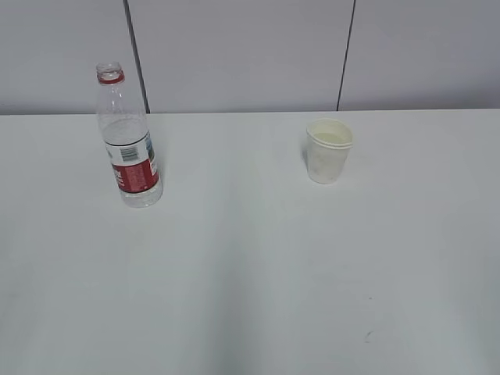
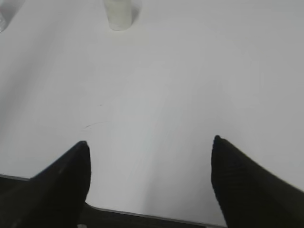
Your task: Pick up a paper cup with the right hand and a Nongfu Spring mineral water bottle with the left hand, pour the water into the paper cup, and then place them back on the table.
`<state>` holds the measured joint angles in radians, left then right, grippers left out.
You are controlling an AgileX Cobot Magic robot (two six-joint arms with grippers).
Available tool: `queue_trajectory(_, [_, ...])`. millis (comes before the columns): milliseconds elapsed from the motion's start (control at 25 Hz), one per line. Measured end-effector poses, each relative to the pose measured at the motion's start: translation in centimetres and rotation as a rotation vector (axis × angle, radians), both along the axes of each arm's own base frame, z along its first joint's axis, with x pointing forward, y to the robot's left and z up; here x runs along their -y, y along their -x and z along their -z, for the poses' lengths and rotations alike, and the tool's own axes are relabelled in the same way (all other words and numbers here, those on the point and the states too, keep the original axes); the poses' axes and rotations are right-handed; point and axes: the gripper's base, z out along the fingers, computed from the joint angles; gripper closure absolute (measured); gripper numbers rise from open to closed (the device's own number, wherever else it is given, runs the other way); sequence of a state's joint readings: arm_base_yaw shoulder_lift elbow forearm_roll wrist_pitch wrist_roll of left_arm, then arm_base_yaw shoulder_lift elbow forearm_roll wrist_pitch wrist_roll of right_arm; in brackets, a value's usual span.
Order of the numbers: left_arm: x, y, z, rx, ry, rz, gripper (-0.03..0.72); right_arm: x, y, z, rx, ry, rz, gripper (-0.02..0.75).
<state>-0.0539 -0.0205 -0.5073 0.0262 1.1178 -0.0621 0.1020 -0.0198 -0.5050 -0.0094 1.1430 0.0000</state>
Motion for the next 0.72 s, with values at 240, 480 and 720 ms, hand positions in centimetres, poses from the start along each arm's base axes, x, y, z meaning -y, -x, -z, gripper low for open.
queue_trajectory(240, [0.06, 0.0, -0.01, 0.001, 0.003, -0.024, 0.176, 0.12, -0.01, 0.0, 0.001, 0.013, 0.014, 0.15])
queue_trajectory(480, [0.05, 0.0, -0.02, 0.002, 0.002, -0.024, 0.187, 0.13, -0.01, 0.0, 0.001, 0.013, 0.014, 0.15])
queue_trajectory(720, [0.05, 0.0, -0.02, 0.002, 0.002, -0.024, 0.188, 0.14, -0.01, 0.0, 0.001, 0.015, 0.015, 0.15])
